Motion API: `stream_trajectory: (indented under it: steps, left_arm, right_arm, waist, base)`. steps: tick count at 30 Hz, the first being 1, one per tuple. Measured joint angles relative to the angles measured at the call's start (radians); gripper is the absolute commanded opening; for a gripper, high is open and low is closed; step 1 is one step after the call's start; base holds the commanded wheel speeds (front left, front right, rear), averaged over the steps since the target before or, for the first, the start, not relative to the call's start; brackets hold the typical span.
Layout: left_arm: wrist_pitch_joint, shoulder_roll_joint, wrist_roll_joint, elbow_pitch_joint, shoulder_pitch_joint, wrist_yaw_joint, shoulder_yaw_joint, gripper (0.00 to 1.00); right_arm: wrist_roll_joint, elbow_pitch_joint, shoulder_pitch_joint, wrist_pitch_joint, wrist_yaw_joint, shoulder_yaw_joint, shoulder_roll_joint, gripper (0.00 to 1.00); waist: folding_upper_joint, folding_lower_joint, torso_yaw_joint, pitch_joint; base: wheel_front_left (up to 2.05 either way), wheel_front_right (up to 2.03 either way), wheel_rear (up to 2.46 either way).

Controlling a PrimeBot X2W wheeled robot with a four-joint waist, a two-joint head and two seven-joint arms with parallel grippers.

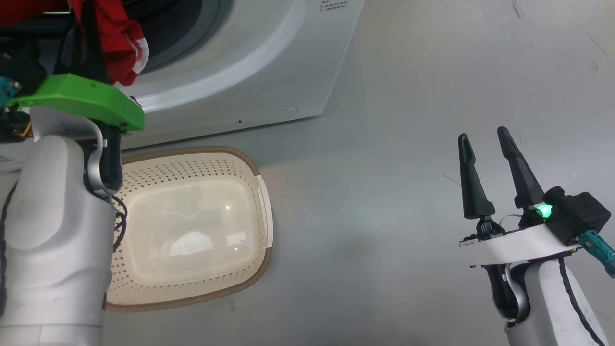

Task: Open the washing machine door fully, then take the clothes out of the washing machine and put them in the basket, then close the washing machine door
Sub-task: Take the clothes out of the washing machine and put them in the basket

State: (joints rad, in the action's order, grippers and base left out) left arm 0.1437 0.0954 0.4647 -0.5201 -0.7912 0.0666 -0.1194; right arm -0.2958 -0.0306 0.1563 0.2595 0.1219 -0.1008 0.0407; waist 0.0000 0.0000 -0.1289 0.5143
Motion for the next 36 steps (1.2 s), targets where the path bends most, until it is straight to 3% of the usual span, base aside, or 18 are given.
stream_trajectory:
  steps: [9,36]
  left_arm:
    - [0.087,-0.014,-0.014,0.055,0.126,-0.013,0.002,0.00]
    - [0.104,-0.023,-0.072,0.380,0.400,-0.054,-0.044,0.00]
  right_arm:
    - [0.016,-0.009,-0.038,0.000,0.000,-0.008,0.000,1.00]
    - [0.027,-0.025,-0.176,0.000,0.000,-0.023,0.000,1.00]
  waist:
    - [0.0000,0.0000,0.025,-0.088]
    - [0.0000,-0.0001,0.103,-0.318]
  base:
    - [0.00,0.00,0.00]
    - [0.00,0.00,0.00]
